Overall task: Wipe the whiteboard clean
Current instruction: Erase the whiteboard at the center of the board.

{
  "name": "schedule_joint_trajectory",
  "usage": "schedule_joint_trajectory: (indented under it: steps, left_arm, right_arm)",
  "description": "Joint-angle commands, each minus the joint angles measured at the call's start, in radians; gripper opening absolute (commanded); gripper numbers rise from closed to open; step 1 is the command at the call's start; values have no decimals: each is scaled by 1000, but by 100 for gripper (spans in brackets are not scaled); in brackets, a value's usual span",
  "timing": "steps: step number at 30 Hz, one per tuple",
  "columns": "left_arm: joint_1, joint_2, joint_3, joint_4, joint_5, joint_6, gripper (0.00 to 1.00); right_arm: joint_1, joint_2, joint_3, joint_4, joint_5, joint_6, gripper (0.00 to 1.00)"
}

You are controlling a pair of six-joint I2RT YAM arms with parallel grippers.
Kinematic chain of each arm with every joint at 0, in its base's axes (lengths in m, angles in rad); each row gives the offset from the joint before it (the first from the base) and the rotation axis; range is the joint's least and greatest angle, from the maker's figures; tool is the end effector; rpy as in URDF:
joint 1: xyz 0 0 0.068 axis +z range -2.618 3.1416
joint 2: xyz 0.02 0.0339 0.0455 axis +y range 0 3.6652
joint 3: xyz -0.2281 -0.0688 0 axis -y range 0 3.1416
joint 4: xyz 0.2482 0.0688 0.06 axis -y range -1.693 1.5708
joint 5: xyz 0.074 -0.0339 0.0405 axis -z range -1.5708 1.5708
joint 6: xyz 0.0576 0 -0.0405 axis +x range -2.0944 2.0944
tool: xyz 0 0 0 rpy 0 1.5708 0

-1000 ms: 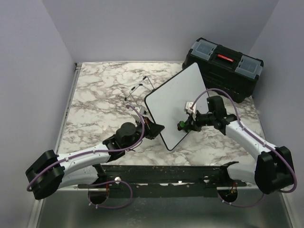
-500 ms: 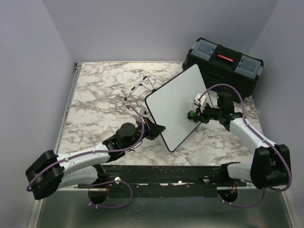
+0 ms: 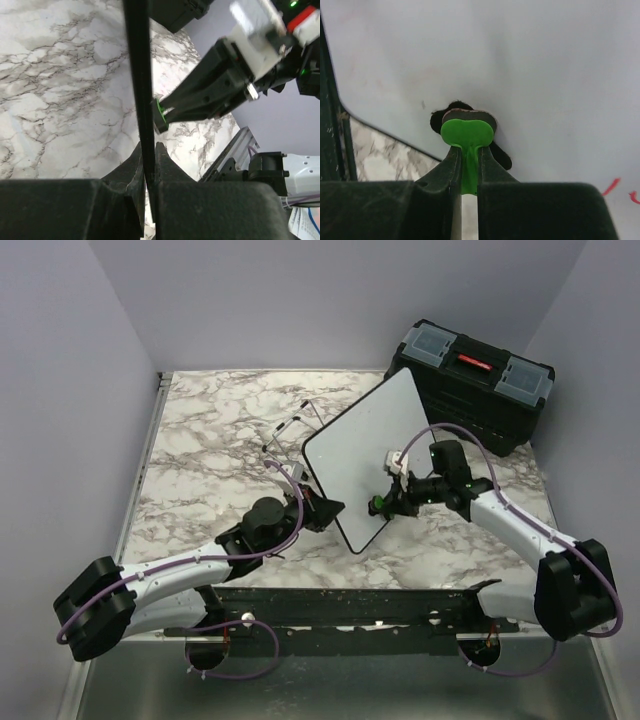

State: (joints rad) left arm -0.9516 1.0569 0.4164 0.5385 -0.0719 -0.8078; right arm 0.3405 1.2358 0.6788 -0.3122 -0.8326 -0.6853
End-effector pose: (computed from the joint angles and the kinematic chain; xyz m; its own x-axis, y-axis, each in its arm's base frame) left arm 0.1621 -0.2203 0.1985 -0.5979 -0.4032 -0.6928 0.4900 0.5002 -0.7140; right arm 0.2310 0.1271 0.1625 -0.1304 -0.4980 -0.8573 -0.9781 0.2062 0.0289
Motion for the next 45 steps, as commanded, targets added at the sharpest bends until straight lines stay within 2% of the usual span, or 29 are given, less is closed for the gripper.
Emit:
schedule_joint_trajectory:
  steps: [1, 7, 11, 13, 15, 19, 21, 23, 25, 28, 30, 32, 35, 40, 42, 45]
  left_arm:
    - [-22, -20, 18, 219, 114, -51, 0]
    - [-22, -17, 15, 228, 123, -45, 0]
    - [-21, -21, 9, 237, 123, -46, 0]
    - [-21, -30, 5, 239, 120, -46, 0]
    - [-20, -37, 0, 239, 117, -42, 0]
    - [-17, -41, -8, 258, 129, -35, 0]
    - [-15, -38, -12, 267, 138, -36, 0]
    - [-13, -35, -10, 267, 149, -37, 0]
    - [-14, -31, -8, 268, 160, -39, 0]
    - [-14, -28, -10, 273, 167, -39, 0]
    - [-14, -28, -8, 272, 170, -40, 0]
    - [-14, -29, -8, 270, 175, -38, 0]
    - [-15, -36, -11, 270, 179, -36, 0]
    - [-14, -38, -8, 276, 185, -30, 0]
    - [-15, -37, -6, 277, 186, -27, 0]
    - [-12, -31, -4, 286, 190, -25, 0]
  right_arm:
    - [9, 66, 147, 276, 163, 257, 1]
    - [-68, 72, 92, 366, 342, 291, 1]
    - [-132, 97, 47, 318, 368, 227, 1]
    - [-147, 121, 48, 218, 358, 167, 1]
    - [-147, 130, 57, 96, 265, 65, 1]
    - [-135, 81, 79, -175, -39, -180, 1]
    - [-113, 44, 90, -215, -120, -214, 1]
    - [-98, 13, 97, -138, -154, -131, 1]
    - [-94, 1, 98, 50, -123, 54, 1]
    - [-94, 28, 112, 343, 50, 312, 1]
    - [-94, 66, 145, 407, 179, 409, 1]
    - [-95, 102, 177, 383, 282, 404, 1]
    - [-104, 120, 154, 341, 387, 340, 1]
    - [-171, 71, 59, 251, 358, 223, 1]
    - [-175, 37, 32, 134, 294, 116, 1]
    - [-175, 2, 16, -81, 92, -104, 1]
